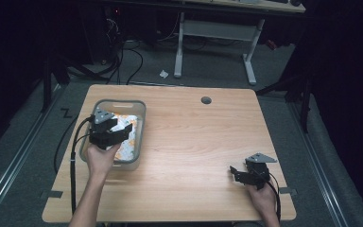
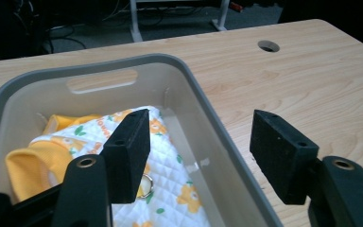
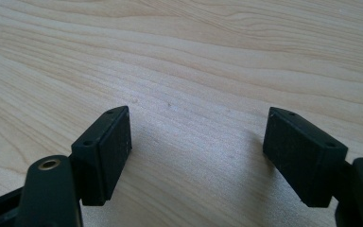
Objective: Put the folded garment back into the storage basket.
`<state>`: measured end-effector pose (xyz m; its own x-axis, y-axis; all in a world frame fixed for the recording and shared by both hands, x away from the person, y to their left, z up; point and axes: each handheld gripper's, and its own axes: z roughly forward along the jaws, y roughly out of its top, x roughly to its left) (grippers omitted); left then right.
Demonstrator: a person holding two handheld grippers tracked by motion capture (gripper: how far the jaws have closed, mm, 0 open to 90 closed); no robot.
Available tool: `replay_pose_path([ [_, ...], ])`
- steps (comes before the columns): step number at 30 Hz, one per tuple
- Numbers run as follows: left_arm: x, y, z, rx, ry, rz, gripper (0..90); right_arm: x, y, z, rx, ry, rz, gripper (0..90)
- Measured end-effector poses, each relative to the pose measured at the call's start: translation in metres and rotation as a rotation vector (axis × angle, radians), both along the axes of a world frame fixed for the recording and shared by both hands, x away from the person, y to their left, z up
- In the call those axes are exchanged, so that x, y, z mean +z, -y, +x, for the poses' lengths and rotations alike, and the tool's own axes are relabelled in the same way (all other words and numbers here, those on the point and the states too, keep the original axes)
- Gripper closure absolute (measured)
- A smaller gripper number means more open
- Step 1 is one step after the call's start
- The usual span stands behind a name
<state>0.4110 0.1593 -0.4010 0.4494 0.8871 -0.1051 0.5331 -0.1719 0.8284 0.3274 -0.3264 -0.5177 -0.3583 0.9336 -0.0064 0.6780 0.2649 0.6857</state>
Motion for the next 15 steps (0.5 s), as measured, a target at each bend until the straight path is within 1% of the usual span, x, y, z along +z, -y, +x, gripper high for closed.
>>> replay_pose_path([
  [3, 0.002, 0.005, -0.002, -0.011, 0.005, -0.008, 37.4, 0.0, 0.0, 0.0, 0.0, 0.0, 0.0, 24.7],
  [6, 0.003, 0.01, -0.004, -0.023, 0.0, -0.021, 36.8, 0.0, 0.0, 0.0, 0.0, 0.0, 0.0, 24.6],
  [12, 0.003, 0.023, -0.01, -0.06, 0.009, -0.013, 36.7, 0.0, 0.0, 0.0, 0.0, 0.0, 0.0, 24.6],
  [15, 0.003, 0.029, -0.013, -0.078, 0.011, -0.019, 36.6, 0.0, 0.0, 0.0, 0.0, 0.0, 0.0, 24.7],
])
